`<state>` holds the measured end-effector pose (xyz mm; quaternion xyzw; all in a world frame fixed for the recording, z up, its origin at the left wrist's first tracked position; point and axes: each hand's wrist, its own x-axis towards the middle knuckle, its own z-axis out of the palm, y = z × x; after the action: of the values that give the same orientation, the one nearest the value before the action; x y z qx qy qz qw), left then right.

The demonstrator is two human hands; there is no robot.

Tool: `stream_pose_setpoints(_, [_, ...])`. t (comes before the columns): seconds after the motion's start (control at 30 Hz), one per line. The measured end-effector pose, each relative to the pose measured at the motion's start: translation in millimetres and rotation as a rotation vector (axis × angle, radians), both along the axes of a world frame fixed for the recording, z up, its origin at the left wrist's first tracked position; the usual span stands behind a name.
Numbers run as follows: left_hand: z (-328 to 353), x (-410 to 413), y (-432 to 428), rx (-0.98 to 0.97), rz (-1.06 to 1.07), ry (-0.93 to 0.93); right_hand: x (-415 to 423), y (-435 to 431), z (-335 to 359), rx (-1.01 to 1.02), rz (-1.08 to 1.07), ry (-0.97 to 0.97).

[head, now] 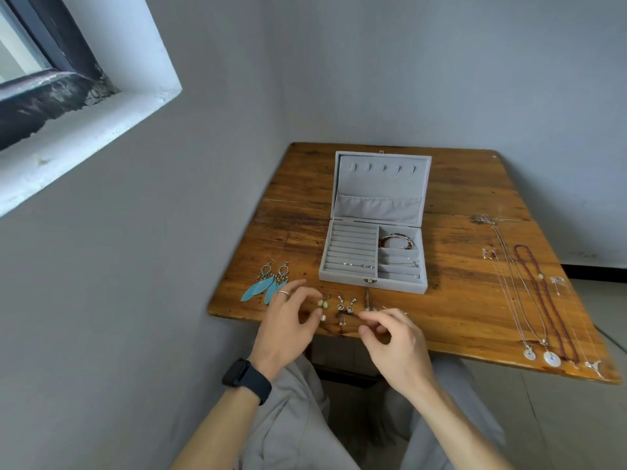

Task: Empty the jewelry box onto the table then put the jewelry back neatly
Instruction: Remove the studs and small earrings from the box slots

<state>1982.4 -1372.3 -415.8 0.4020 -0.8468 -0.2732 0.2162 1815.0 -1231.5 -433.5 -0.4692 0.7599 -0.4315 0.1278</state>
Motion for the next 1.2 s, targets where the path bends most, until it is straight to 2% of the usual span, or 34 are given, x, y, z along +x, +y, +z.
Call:
stream_pose_setpoints(0.13, [10,-4,-22,-0.036,0.062,0.018,-14,-4,13,0.02,0.023,0.039])
stream_pose_setpoints(0.27, [17,-29,-43,-0.132,0.044,-0.127,-31,-27,24,0.063,0.025,0.136])
stream_pose_setpoints(0.37, [17,-50,-53,-0.125,-0.022,-0.23,-43,-50,29,0.118,0.015,0.195])
stream_pose_setpoints(0.57, [5,-73,-64,-0.125,-0.14,-0.414,-60,-93,32,0.225,0.0,0.436])
stream_pose_setpoints(0.83, [-5,-69,-66,-0.126,-0.133,-0.359,-65,-116,32,0.268,0.115,0.649])
stream_pose_setpoints(1.03, [-9,-70,-65,-0.131,-0.112,-0.357,-69,-125,42,0.296,0.15,0.601])
stream_pose_setpoints(1.2, [-6,-70,-63,-0.125,-0.105,-0.385,-64,-135,43,0.395,0.154,0.603])
